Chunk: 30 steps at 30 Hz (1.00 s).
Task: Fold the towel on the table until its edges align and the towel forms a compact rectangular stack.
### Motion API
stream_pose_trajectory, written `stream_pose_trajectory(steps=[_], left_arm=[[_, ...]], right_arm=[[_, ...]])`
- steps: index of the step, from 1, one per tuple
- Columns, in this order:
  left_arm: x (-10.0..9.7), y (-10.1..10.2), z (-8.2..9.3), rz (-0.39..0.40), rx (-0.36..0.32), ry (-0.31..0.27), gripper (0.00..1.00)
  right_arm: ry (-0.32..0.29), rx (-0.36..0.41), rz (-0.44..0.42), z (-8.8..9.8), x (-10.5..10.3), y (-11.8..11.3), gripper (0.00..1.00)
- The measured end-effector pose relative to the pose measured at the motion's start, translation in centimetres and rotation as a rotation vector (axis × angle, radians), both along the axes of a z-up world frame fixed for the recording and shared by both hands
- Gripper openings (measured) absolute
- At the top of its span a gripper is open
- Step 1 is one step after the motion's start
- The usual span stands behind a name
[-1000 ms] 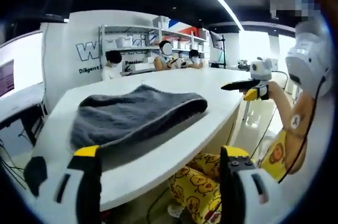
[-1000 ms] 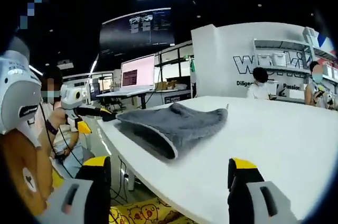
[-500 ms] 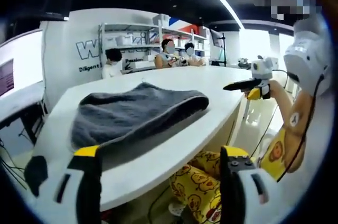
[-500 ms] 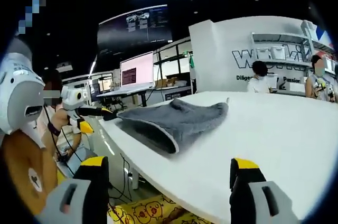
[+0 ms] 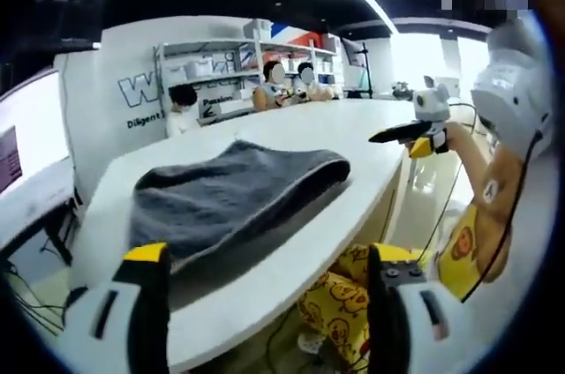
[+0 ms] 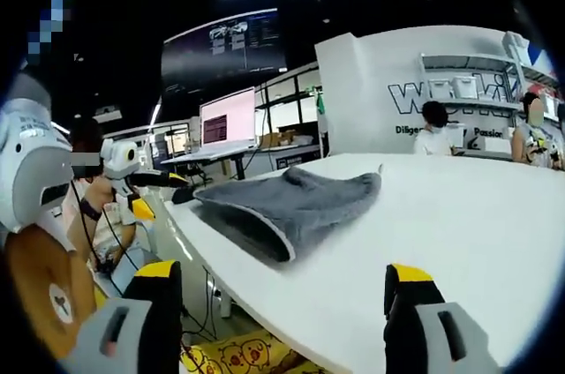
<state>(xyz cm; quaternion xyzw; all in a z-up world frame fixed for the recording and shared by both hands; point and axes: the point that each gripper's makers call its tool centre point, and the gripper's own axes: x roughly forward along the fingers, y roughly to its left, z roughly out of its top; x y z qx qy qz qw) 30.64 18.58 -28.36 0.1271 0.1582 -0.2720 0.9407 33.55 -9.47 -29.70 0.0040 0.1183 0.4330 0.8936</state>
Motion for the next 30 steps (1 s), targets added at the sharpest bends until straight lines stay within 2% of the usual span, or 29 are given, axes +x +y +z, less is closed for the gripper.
stream_pose_trajectory(steps=[7,13,24,30], left_arm=[[0.4,1.0,-0.6,0.008,0.03,0.028,0.97],[0.8,2.6,1.0,0.025,0.058,0.004,0.97],[0.7,2.8,1.7,0.024,0.076,-0.016,0.97],[1.8,3.0,3.3,-0.023,0.065,-0.017,0.97]], right_arm=[[0.002,0.003,-0.033,0.1,0.2,-0.8,0.99],[-0.019,-0.051,-0.028,0.8,1.0,-1.2,0.99],[-0.112,-0.145,0.08,5.3,5.0,0.9,0.91],[-0.146,-0.198,0.119,7.6,7.4,2.0,0.87]])
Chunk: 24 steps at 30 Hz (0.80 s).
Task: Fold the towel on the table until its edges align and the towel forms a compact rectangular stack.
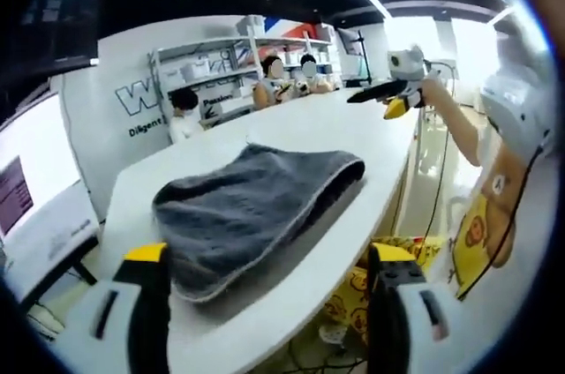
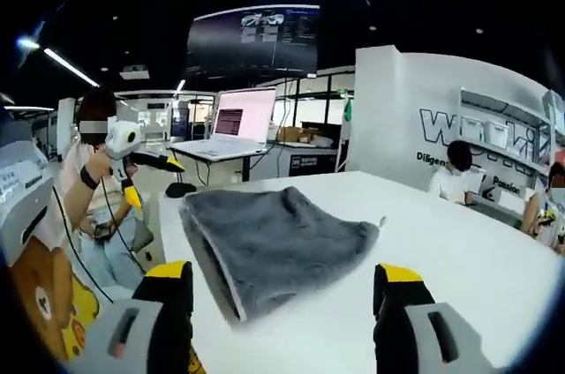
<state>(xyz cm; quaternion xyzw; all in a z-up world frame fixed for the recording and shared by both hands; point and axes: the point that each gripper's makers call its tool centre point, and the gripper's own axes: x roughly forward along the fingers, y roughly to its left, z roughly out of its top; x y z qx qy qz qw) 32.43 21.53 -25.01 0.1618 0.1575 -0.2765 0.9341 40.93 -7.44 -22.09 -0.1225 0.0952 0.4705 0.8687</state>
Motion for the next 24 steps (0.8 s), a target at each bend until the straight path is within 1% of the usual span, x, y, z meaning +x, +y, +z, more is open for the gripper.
stream_pose_trajectory(steps=[2,3,7,11,12,15,17,21,24], left_arm=[[0.7,0.0,0.8,-0.013,-0.011,-0.007,0.97],[1.2,0.1,1.1,-0.013,-0.009,-0.008,0.97],[2.6,0.6,1.5,-0.007,0.035,-0.002,0.97],[3.9,0.5,2.3,-0.031,0.04,0.008,0.96],[4.1,0.5,2.4,-0.035,0.041,0.012,0.96],[5.3,0.7,2.5,-0.049,0.089,0.043,0.96],[6.1,0.7,2.8,-0.058,0.104,0.055,0.96],[7.8,0.8,2.9,-0.079,0.137,0.093,0.95],[9.0,0.8,2.7,-0.102,0.163,0.127,0.92]], right_arm=[[-0.022,-0.048,0.016,0.5,0.6,0.3,0.87],[-0.027,-0.054,0.017,0.8,0.9,0.5,0.87],[-0.026,-0.064,0.045,1.9,1.9,1.4,0.85],[-0.031,-0.1,0.046,2.6,3.8,2.0,0.85],[-0.03,-0.106,0.047,2.6,4.0,2.1,0.85],[-0.022,-0.129,0.044,2.6,5.3,2.5,0.85],[-0.013,-0.14,0.044,2.4,6.1,2.7,0.85],[0.018,-0.168,0.044,1.8,8.0,3.5,0.84],[0.042,-0.2,0.042,1.2,9.1,3.8,0.82]])
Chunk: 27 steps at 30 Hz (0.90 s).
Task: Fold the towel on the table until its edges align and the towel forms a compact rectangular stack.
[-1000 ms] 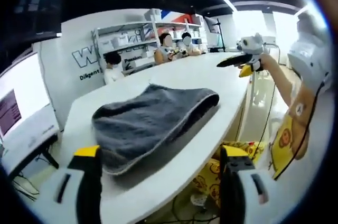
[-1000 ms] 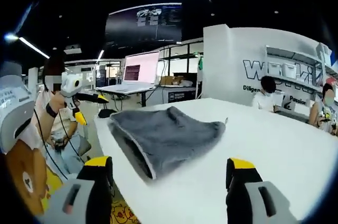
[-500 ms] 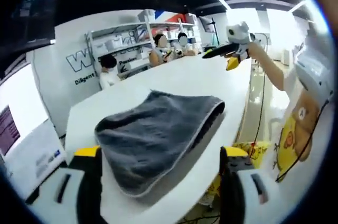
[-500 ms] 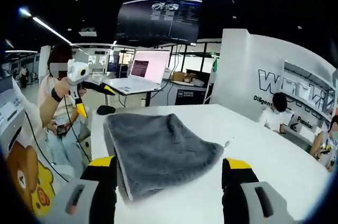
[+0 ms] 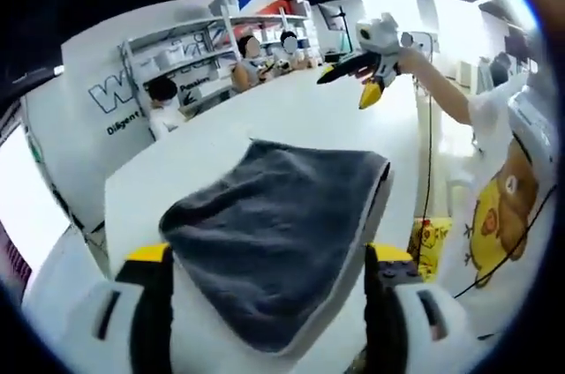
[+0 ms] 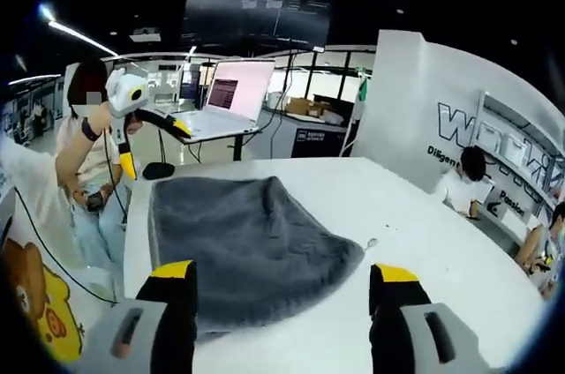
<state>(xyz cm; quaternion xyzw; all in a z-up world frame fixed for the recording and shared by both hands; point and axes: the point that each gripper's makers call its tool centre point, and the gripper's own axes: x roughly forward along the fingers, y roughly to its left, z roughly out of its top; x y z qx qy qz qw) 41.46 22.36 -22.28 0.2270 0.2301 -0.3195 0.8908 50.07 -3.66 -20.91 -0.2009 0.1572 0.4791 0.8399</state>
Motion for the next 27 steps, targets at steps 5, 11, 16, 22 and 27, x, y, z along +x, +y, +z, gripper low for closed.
stream_pose_trajectory(steps=[5,11,16,22,27], left_arm=[[3.2,1.2,-0.1,0.013,0.066,0.042,0.92],[7.3,2.5,-0.4,0.019,0.107,0.102,0.9],[10.1,2.4,-1.3,-0.045,0.105,0.176,0.86],[13.4,3.1,-3.1,-0.128,0.201,0.217,0.82],[16.6,4.1,-4.7,-0.22,0.3,0.246,0.8]], right_arm=[[0.028,-0.057,-0.005,-0.7,1.9,0.3,0.81],[0.061,-0.131,-0.028,-1.5,4.8,0.7,0.79],[0.115,-0.154,-0.007,-2.3,6.5,1.9,0.76],[0.148,-0.211,-0.001,-3.8,9.6,2.5,0.65],[0.218,-0.25,0.003,-5.9,12.7,2.8,0.62]])
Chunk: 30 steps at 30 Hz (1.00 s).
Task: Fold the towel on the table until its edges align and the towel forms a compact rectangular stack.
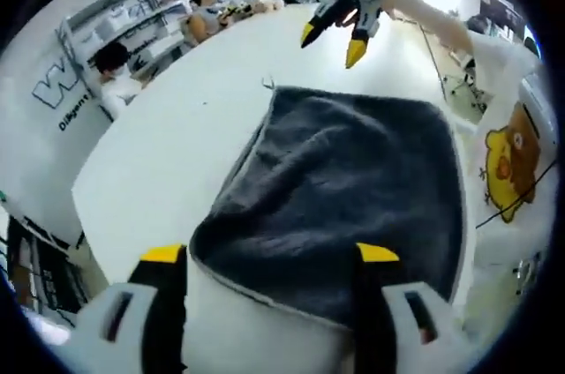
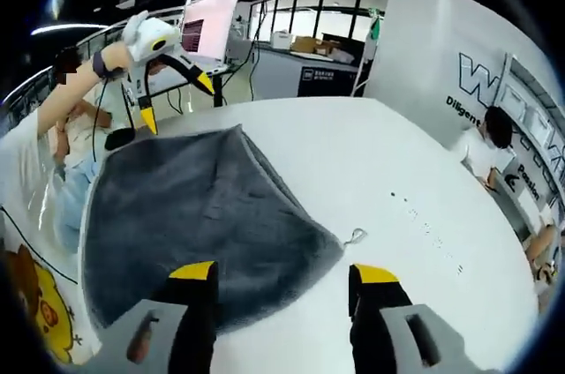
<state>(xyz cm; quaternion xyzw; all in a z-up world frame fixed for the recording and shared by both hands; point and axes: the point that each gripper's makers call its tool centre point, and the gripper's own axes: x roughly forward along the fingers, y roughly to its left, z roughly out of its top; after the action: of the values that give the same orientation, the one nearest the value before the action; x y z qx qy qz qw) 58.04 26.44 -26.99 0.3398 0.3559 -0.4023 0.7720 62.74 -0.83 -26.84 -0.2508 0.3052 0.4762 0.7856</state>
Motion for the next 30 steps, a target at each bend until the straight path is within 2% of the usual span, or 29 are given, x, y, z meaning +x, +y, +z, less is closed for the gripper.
stream_pose_trajectory(steps=[2,6,12,14,17,20,25,30], left_arm=[[1.3,0.9,-1.1,0.008,0.045,0.047,0.8],[4.1,1.5,-2.0,0.023,0.022,0.073,0.78],[6.2,2.3,-3.6,0.03,-0.013,0.154,0.75],[6.7,2.1,-4.2,0.028,-0.031,0.181,0.75],[7.2,2.1,-5.0,0.02,-0.029,0.215,0.69],[7.3,2.0,-5.4,0.012,-0.033,0.238,0.67],[7.2,1.4,-6.1,-0.006,-0.067,0.291,0.55],[7.4,1.7,-6.7,-0.001,-0.062,0.326,0.49]], right_arm=[[0.011,-0.03,-0.008,-0.9,1.3,0.0,0.62],[0.043,-0.056,-0.009,-2.2,2.3,0.1,0.63],[0.1,-0.057,-0.031,-4.2,4.2,0.5,0.62],[0.127,-0.03,-0.045,-4.6,4.7,0.7,0.59],[0.173,0.005,-0.062,-5.2,5.2,1.1,0.55],[0.18,0.01,-0.067,-5.7,5.5,1.3,0.51],[0.213,-0.002,-0.062,-6.8,5.8,1.4,0.47],[0.216,-0.014,-0.056,-7.3,5.9,1.6,0.46]])
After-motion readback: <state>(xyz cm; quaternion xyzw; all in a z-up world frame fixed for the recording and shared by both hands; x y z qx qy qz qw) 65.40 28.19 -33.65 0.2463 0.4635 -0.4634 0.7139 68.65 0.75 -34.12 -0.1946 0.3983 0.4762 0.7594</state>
